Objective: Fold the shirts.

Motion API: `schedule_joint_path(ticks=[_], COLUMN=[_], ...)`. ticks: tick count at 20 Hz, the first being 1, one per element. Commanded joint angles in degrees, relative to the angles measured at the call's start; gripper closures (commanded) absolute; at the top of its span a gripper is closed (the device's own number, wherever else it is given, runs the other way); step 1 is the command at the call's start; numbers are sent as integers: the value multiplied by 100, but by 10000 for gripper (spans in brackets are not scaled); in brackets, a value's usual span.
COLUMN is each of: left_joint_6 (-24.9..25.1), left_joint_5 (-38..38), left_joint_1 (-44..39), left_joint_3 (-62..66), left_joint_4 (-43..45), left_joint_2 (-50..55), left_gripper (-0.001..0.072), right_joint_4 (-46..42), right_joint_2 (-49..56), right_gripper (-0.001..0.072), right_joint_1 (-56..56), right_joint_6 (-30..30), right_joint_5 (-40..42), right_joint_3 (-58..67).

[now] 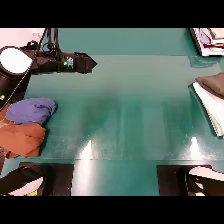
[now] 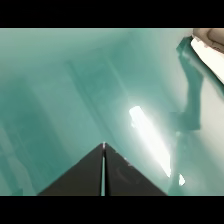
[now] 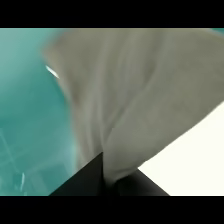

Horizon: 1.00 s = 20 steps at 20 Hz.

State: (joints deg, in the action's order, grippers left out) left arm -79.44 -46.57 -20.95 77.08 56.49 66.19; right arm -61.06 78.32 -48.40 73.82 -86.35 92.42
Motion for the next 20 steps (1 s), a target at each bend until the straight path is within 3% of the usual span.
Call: schedule_joint_path(ticks=[1,2,3,4,5,6,9,12,18,19,20], left_joint_6=[42,42,42,42,42,42,39,37,35,35,35], left_joint_5=[-105,-105,-105,-105,-105,-105,-105,-76,-149,-129,-114], left_joint_1=[0,0,0,0,0,0,0,0,0,0,0], left_joint_3=[0,0,0,0,0,0,0,0,0,0,0], left_joint_4=[20,20,20,20,20,20,15,15,7,7,7], left_joint_2=[0,0,0,0,0,0,0,-2,-2,-2,-2], left_gripper=[682,682,681,682,682,682,682,681,682,681,681], right_joint_4=[-525,-514,-511,-509,-507,-501,-232,713,1150,1132,1130], right_joint_2=[-376,-426,-470,-520,-555,-581,-728,-988,-1342,-1335,-1335], right_gripper=[614,612,555,437,366,343,338,338,340,365,437], right_joint_1=[-426,-553,-658,-750,-828,-892,-907,-470,1934,2326,2712], right_joint_6=[31,31,31,31,33,66,118,116,114,114,111], right_joint_5=[-39,-39,-39,-42,-74,-92,50,442,1086,1134,1193], right_joint_3=[-964,-1154,-1300,-1449,-1554,-1615,-1633,-1633,-1635,-1635,-1635])
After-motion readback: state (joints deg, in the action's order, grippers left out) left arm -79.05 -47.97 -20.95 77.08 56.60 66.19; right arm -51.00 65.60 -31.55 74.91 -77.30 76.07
